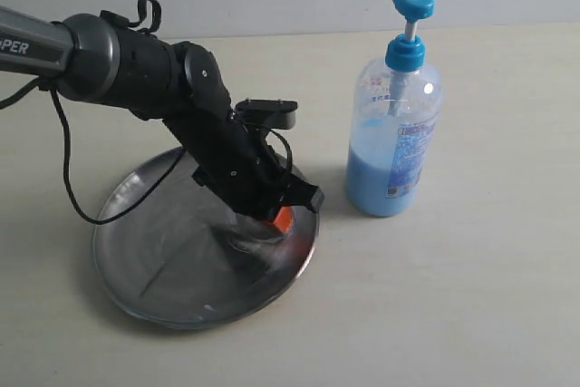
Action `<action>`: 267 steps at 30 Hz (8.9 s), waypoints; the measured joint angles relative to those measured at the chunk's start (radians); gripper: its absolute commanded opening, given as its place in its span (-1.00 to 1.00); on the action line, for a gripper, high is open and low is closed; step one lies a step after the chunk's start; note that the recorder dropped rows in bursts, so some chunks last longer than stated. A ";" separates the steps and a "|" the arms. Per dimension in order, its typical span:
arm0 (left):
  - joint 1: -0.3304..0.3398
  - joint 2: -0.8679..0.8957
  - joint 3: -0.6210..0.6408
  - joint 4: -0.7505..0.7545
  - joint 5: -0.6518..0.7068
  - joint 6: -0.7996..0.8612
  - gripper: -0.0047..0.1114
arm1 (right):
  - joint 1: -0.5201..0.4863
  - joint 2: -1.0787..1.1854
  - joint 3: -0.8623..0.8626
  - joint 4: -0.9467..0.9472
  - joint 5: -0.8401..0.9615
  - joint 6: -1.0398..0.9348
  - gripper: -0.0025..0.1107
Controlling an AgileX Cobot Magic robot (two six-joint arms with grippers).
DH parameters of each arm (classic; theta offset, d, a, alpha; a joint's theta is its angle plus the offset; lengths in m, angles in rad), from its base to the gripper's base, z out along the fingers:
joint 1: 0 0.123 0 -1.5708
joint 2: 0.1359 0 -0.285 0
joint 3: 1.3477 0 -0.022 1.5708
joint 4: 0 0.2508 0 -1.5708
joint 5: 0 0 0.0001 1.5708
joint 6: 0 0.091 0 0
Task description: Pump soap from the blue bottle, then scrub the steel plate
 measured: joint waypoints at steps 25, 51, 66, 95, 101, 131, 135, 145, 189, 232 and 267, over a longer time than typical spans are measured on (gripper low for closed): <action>0.088 0.004 -0.006 0.028 0.091 -0.012 -0.92 | 0.000 0.000 0.000 0.004 0.002 0.000 -0.96; 0.071 0.004 -0.002 -0.008 -0.035 0.012 -0.92 | 0.000 0.000 0.000 0.008 0.002 0.000 -0.96; 0.077 -0.069 0.008 0.048 -0.044 0.012 -0.92 | 0.000 0.000 0.000 0.009 0.003 0.000 -0.96; 0.077 -0.499 0.009 0.086 0.065 -0.014 -0.92 | 0.000 0.000 0.025 -0.026 -0.093 -0.039 -0.96; 0.077 -0.608 0.009 0.125 0.103 -0.031 -0.92 | 0.000 0.000 0.026 -0.030 -0.099 -0.058 -0.96; 0.077 -1.399 0.343 0.361 -0.035 -0.194 -0.92 | 0.000 0.000 0.080 -0.030 -0.200 -0.068 -0.96; 0.077 -1.524 0.350 0.361 0.024 -0.194 -0.92 | 0.000 0.000 0.080 -0.030 -0.203 -0.068 -0.96; 0.077 -1.591 0.350 0.361 0.037 -0.194 -0.92 | 0.000 0.000 0.080 -0.030 -0.203 -0.068 -0.96; 0.305 -2.035 0.947 0.444 -0.478 -0.257 -0.92 | 0.000 0.000 0.080 -0.030 -0.205 -0.064 -0.96; 0.556 -2.122 1.291 0.660 -0.424 -0.532 -0.92 | 0.000 0.000 0.080 -0.030 -0.205 -0.064 -0.96; 0.556 -2.122 1.291 0.608 -0.330 -0.462 -0.92 | 0.000 0.000 0.080 -0.030 -0.205 -0.064 -0.96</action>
